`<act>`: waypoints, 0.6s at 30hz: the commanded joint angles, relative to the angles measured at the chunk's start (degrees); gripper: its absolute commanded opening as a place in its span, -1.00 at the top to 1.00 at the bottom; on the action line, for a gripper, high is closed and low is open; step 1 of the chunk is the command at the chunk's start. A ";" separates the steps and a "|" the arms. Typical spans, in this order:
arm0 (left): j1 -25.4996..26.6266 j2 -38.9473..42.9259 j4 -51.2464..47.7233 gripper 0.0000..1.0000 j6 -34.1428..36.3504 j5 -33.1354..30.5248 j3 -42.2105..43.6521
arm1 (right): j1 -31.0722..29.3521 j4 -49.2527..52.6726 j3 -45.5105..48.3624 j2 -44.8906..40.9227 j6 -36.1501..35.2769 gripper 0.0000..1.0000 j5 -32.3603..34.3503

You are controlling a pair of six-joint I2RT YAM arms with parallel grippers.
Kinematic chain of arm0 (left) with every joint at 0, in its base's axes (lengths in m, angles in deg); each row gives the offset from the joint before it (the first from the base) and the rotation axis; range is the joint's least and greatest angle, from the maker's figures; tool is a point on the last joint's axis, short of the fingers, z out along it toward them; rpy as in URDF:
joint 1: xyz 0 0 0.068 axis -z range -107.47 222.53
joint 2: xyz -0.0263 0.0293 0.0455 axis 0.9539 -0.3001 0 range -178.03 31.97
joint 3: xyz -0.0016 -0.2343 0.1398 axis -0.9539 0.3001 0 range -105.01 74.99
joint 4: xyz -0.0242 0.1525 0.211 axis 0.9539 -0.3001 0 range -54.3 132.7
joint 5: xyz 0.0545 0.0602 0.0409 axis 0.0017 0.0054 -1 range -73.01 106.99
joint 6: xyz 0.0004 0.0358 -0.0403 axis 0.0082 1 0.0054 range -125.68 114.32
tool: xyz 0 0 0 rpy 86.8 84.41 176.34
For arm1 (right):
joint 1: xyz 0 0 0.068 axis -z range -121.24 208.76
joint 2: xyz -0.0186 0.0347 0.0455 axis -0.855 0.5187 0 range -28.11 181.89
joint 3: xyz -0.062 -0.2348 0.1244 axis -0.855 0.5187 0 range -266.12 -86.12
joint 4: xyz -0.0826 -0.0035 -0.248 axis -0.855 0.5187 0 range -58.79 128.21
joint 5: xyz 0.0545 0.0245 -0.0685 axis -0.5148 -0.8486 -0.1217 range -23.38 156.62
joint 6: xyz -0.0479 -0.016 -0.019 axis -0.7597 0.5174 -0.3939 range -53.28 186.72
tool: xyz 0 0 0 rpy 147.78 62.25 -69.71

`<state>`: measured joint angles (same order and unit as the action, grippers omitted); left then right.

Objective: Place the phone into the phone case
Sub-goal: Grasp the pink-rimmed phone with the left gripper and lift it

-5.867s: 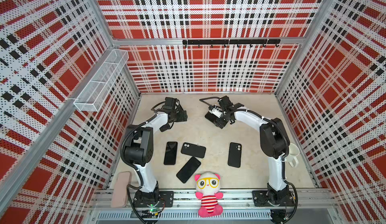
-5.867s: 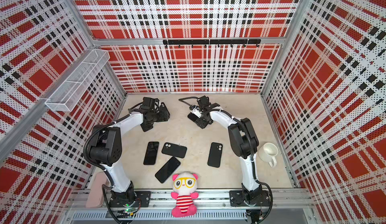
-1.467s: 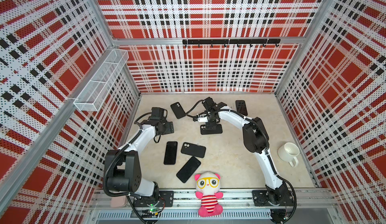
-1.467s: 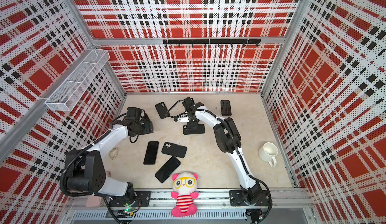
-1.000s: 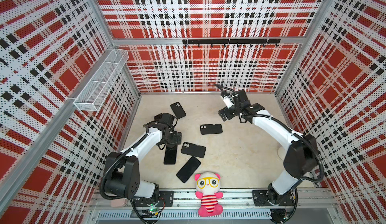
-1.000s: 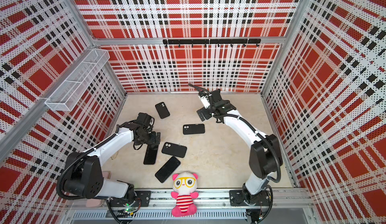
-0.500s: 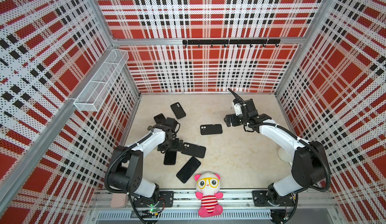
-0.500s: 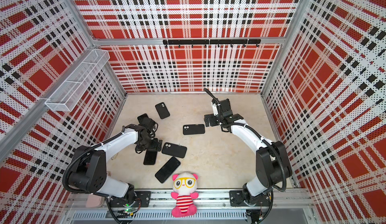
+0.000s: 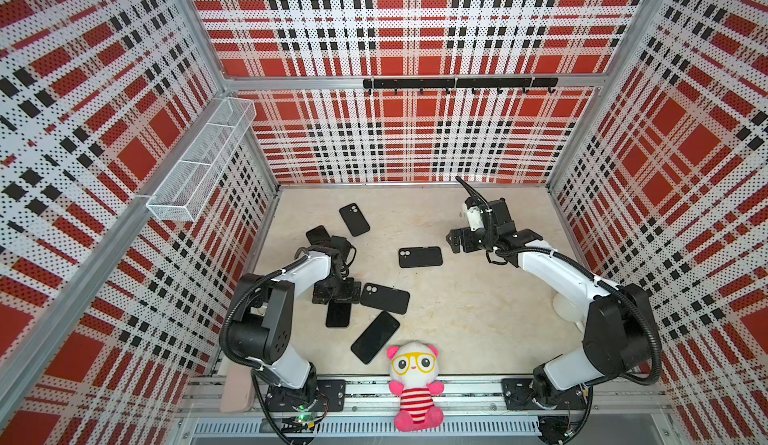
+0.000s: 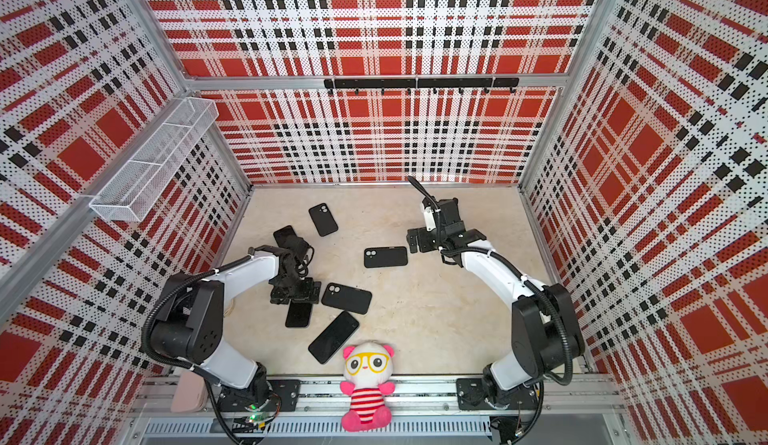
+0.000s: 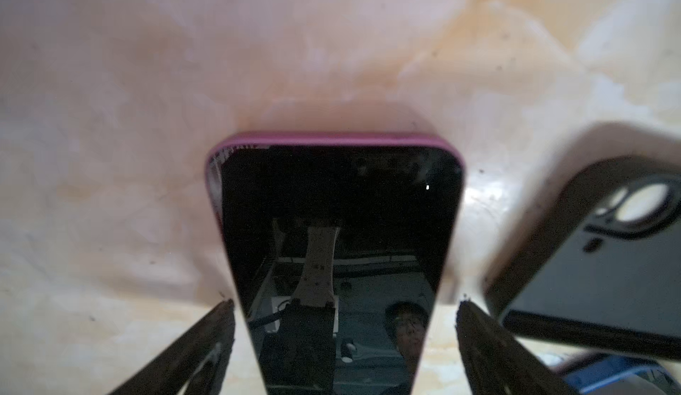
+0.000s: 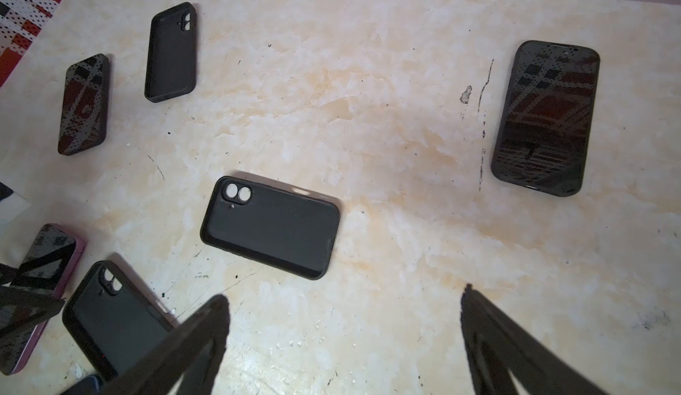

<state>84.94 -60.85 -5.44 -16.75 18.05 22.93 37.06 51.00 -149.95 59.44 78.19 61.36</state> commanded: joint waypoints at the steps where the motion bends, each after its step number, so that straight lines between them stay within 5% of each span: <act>1: -0.66 -1.10 -0.55 -0.84 0.49 0.08 -1.39 | 0.86 -0.87 0.81 -2.09 -1.09 -1.00 1.03; 18: 3.67 -4.78 -0.22 -0.30 1.14 1.03 -4.13 | 2.02 -0.72 2.12 -2.61 -2.31 -1.00 1.99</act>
<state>87.60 -64.85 -7.54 -16.49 17.42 19.33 38.53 50.74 -147.94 58.67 76.74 62.71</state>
